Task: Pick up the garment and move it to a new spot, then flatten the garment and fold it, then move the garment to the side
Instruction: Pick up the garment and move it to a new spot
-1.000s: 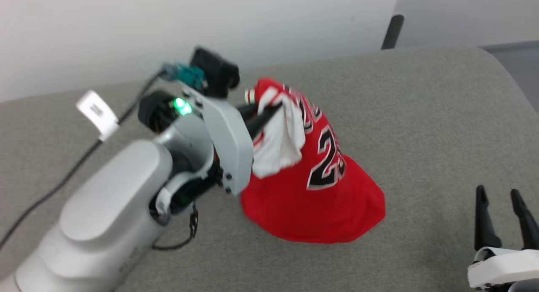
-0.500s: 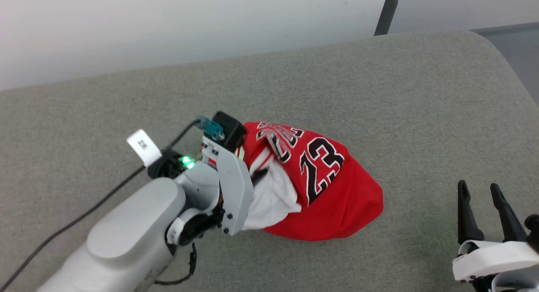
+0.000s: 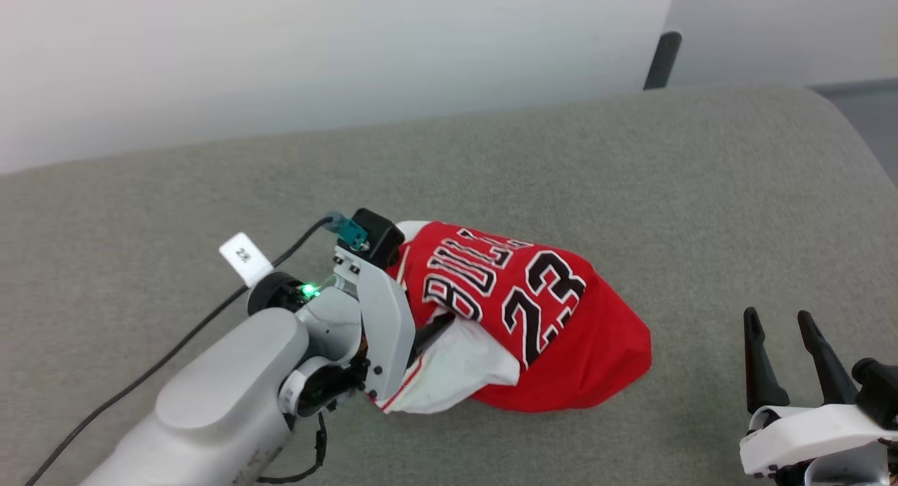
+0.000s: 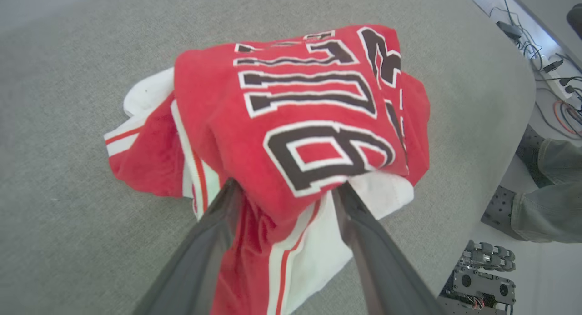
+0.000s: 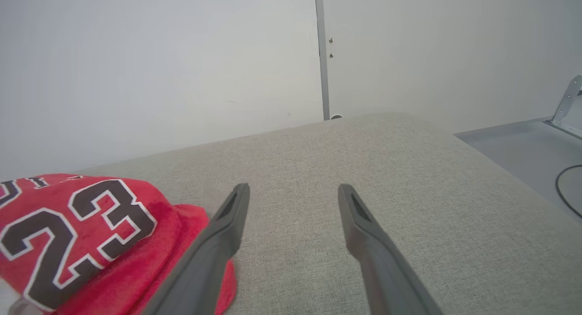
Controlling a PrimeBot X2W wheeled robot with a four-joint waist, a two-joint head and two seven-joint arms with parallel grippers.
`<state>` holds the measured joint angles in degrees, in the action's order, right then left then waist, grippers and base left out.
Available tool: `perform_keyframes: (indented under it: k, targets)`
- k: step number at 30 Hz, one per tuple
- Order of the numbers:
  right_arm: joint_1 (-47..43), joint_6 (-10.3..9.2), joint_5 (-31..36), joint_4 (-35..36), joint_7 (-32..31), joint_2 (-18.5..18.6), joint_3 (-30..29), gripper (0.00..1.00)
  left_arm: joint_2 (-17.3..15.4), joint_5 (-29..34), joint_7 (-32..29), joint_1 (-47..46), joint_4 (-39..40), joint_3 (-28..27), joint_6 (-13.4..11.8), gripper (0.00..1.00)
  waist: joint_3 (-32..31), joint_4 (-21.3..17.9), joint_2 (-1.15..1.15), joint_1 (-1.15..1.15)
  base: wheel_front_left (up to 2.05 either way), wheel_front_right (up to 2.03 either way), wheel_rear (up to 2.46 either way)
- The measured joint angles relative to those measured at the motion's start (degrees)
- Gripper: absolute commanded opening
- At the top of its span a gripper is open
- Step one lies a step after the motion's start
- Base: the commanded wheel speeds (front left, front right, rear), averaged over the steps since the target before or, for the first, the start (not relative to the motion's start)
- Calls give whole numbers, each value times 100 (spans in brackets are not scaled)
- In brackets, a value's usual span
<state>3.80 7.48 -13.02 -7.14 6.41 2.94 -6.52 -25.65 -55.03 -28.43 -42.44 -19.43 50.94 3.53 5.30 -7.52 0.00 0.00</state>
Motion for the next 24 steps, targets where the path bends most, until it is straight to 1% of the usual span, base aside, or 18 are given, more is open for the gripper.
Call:
perform_keyframes:
  k: [4, 8, 19, 24]
  targets:
    - [-123, 0, 47, 76, -82, 0, 56, 100, -42, -27, 225, 25, 14, -97, 10, 100, -200, 102, 0, 0, 0, 0, 0]
    - [-232, 0, 104, 198, -140, 0, 99, 100, -107, -25, 612, 147, 101, -222, 48, 100, -413, 243, 0, 0, 0, 0, 0]
    - [-342, 0, 230, 327, -130, 5, 267, 100, -316, 109, 2220, 726, 328, -735, -4, 100, -824, 741, 0, 0, 0, 0, 0]
    - [-444, 0, 237, 283, -32, 45, 233, 100, -481, 221, 2977, 1025, 357, -968, -70, 100, -964, 947, 0, 0, 0, 0, 0]
